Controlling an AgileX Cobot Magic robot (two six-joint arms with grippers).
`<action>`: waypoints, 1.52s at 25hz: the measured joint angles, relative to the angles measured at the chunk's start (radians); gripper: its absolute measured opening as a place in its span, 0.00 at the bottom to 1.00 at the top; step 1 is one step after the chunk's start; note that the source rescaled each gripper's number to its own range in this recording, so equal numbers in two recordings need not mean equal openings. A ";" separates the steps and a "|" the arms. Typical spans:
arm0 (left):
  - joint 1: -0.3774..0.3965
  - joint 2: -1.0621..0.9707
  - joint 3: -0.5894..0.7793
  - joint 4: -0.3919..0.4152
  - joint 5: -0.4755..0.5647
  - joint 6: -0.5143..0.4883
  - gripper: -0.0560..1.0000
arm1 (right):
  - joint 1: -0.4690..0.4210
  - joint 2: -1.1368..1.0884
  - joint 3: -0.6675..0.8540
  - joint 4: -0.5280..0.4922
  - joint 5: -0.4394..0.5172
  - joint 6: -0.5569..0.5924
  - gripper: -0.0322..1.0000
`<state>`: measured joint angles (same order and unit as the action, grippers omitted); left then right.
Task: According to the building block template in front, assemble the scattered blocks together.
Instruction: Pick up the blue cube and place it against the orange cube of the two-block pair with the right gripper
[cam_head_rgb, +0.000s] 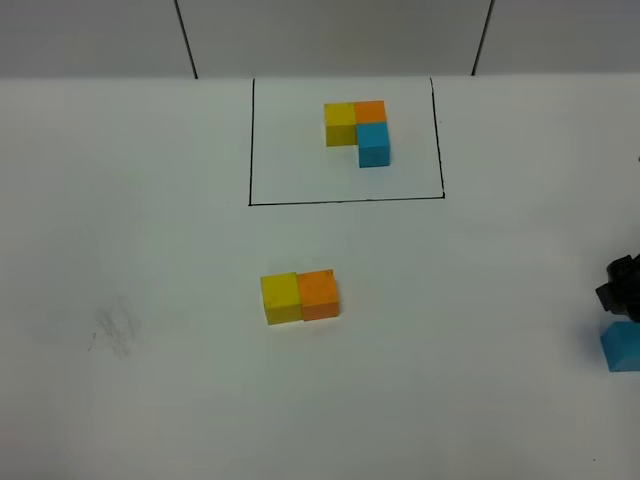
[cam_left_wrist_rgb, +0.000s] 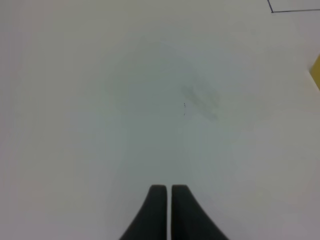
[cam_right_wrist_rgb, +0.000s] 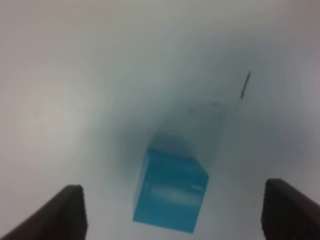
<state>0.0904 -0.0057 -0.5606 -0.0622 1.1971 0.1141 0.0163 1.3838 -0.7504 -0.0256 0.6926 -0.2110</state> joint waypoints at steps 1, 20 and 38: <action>0.000 0.000 0.000 0.000 0.000 0.000 0.05 | -0.008 -0.004 0.014 -0.002 -0.002 0.022 0.75; 0.000 0.000 0.000 0.000 0.000 0.000 0.05 | -0.023 0.113 0.128 -0.052 -0.169 0.235 0.74; 0.000 0.000 0.000 0.000 0.000 0.000 0.05 | -0.023 0.266 0.197 -0.083 -0.338 0.262 0.63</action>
<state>0.0904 -0.0057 -0.5606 -0.0622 1.1971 0.1141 -0.0065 1.6501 -0.5538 -0.1081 0.3550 0.0515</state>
